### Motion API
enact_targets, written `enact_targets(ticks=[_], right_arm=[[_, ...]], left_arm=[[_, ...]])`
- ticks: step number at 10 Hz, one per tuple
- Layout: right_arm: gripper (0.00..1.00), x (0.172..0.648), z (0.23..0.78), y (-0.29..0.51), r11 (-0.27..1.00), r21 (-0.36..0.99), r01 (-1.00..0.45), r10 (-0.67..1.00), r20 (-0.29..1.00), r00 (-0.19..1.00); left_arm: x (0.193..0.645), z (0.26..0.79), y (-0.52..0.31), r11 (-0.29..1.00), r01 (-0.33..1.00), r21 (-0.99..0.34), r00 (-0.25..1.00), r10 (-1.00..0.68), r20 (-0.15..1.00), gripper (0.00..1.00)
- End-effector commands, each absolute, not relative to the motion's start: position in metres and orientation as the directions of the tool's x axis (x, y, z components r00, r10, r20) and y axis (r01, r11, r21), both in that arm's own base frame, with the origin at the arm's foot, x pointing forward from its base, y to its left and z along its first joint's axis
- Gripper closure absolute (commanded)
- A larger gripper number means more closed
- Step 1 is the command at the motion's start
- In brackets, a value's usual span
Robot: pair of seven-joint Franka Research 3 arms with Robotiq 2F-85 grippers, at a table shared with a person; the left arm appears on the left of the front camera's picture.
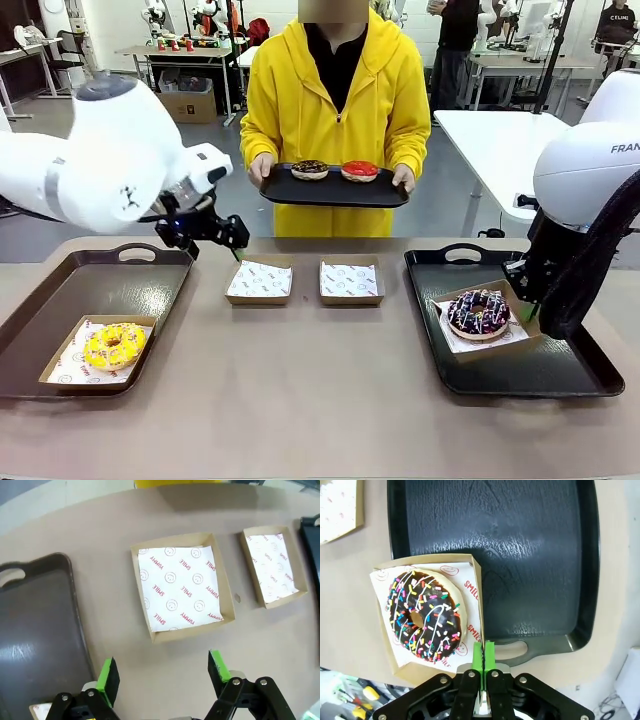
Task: Individually package the donuts and arrange them on the tray.
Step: Place the picked Paper togo box on the Handle tray while simultaneously picking up another Paper togo box from the table with the other hand.
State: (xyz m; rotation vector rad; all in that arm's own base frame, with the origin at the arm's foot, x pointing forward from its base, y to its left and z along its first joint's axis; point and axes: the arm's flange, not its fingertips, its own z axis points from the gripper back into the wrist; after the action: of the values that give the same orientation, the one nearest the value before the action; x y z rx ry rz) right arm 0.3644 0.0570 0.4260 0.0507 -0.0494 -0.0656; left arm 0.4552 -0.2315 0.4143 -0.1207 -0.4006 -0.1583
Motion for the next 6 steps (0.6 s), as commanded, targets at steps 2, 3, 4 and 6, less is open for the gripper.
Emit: enact_targets(ticks=[2, 3, 4, 6], right_arm=[[0.99, 0.365, 0.429, 0.056, 0.997, 0.042, 0.066, -0.068, 0.045, 0.997], [0.99, 0.365, 0.429, 0.056, 0.997, 0.042, 0.066, -0.068, 0.045, 0.997], [0.99, 0.365, 0.429, 0.056, 0.997, 0.042, 0.066, -0.068, 0.045, 0.997], [0.99, 0.365, 0.429, 0.056, 0.997, 0.042, 0.066, -0.068, 0.045, 0.997]], left_arm=[[0.473, 0.387, -0.261, 0.990, 0.137, -0.025, 0.904, -0.114, 0.413, 0.07], [0.474, 0.382, -0.262, 0.991, 0.132, -0.030, 0.907, -0.109, 0.406, 0.07], [0.466, 0.388, -0.255, 0.986, 0.151, -0.075, 0.920, -0.112, 0.376, 0.07], [0.465, 0.385, -0.247, 0.984, 0.174, -0.032, 0.908, -0.148, 0.391, 0.07]])
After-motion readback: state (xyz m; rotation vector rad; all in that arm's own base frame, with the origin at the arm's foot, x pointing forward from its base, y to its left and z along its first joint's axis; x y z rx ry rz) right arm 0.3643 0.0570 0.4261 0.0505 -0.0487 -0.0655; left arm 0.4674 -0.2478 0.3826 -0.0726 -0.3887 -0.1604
